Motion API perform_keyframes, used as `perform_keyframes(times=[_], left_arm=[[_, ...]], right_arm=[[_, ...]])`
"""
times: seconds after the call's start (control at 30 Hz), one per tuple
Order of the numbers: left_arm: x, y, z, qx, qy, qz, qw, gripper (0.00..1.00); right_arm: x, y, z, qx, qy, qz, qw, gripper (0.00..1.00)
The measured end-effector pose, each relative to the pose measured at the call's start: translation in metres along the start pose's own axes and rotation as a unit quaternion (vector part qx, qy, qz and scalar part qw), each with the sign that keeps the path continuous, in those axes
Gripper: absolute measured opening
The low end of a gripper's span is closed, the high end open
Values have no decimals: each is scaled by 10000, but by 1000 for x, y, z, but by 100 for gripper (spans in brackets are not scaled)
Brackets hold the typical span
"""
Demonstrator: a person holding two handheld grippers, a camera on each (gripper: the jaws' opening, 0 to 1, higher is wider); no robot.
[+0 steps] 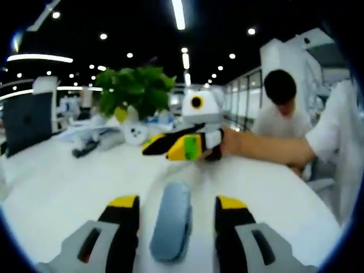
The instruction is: Pick up the paper insert the paper into the punch align the paper edges press the punch to punch holes
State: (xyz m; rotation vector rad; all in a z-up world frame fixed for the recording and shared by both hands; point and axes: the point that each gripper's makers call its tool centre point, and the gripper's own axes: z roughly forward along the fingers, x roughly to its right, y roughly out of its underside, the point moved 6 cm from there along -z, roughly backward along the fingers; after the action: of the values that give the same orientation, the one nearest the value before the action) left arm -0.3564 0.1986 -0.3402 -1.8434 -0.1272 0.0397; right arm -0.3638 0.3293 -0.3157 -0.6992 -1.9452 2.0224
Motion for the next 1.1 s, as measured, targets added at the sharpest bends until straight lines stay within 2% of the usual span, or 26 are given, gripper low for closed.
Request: perform_keyframes(times=[0.13,0.3,0.4,0.47,0.73,0.97,1.07,1.1], left_arm=[[1,7,-1,32,12,-14,10000,50],[-1,5,-3,164,-94,71,9998,47],[1,3,-2,231,-60,133,9996,42],[0,3,0,197,23,208,9996,38],[-16,5,5,77,-18,209,9998,38],[-13,5,5,57,-54,235,9997,36],[-8,5,4,56,-61,232,9997,35],[-8,5,4,60,-60,219,9997,35]], right_arm=[[2,0,1,-10,1,11,10000,27],[1,2,2,-72,23,-18,10000,27],[2,3,2,-114,39,-37,9999,26],[2,4,2,-138,34,-36,9999,25],[1,5,2,-180,65,-53,9998,25],[2,5,2,-221,49,-79,9997,24],[-1,6,2,-287,-51,-110,9995,20],[-8,11,1,-476,-328,-154,9982,19]])
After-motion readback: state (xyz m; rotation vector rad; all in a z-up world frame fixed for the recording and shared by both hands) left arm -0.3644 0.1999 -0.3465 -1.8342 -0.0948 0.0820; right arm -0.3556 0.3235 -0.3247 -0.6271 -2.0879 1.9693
